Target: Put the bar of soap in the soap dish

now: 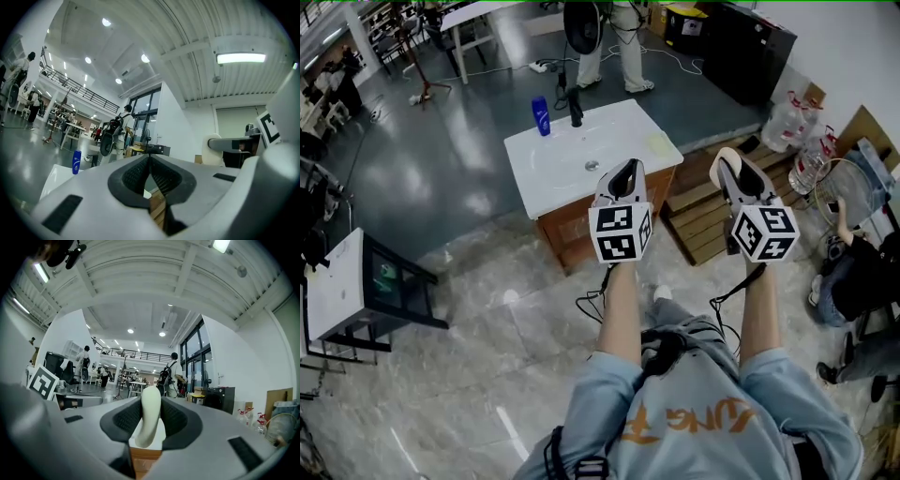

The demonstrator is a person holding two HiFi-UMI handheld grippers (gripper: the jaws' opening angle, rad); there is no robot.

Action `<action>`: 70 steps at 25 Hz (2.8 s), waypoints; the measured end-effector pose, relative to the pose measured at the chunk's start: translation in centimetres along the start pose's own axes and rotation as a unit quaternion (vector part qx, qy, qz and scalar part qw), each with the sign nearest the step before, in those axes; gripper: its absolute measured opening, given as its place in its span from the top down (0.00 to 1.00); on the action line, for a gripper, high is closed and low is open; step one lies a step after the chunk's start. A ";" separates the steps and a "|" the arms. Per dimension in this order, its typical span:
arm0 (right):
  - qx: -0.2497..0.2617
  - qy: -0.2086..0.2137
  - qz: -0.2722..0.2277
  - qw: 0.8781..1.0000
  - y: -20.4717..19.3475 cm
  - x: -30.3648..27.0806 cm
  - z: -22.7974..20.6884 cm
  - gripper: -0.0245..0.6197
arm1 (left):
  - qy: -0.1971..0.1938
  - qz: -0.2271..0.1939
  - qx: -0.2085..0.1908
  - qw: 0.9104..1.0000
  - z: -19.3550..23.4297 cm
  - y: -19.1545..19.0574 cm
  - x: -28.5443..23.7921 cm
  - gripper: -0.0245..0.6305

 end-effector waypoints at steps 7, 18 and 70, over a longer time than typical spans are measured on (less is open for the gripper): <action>0.001 0.021 0.005 1.000 -0.8 -5.0 -2.0 0.75 | 0.031 0.022 0.013 0.999 4.0 -1.4 -3.7 0.92; -0.068 0.036 0.044 0.996 -4.7 -16.2 -11.4 0.75 | 0.034 0.081 -0.005 0.996 3.9 -5.4 -15.9 0.92; -0.079 0.305 0.497 0.808 -26.6 -44.5 -19.4 0.75 | 0.137 0.243 0.107 0.954 12.0 -24.2 -32.6 0.92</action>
Point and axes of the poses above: the fingertips, and each gripper's own axes: x backward along the fingers, z to its left, y out of its top, the point moved 7 cm from there along x, backward along the fingers, and after that the axes turned 12 degrees about -x, right-handed, at the moved point
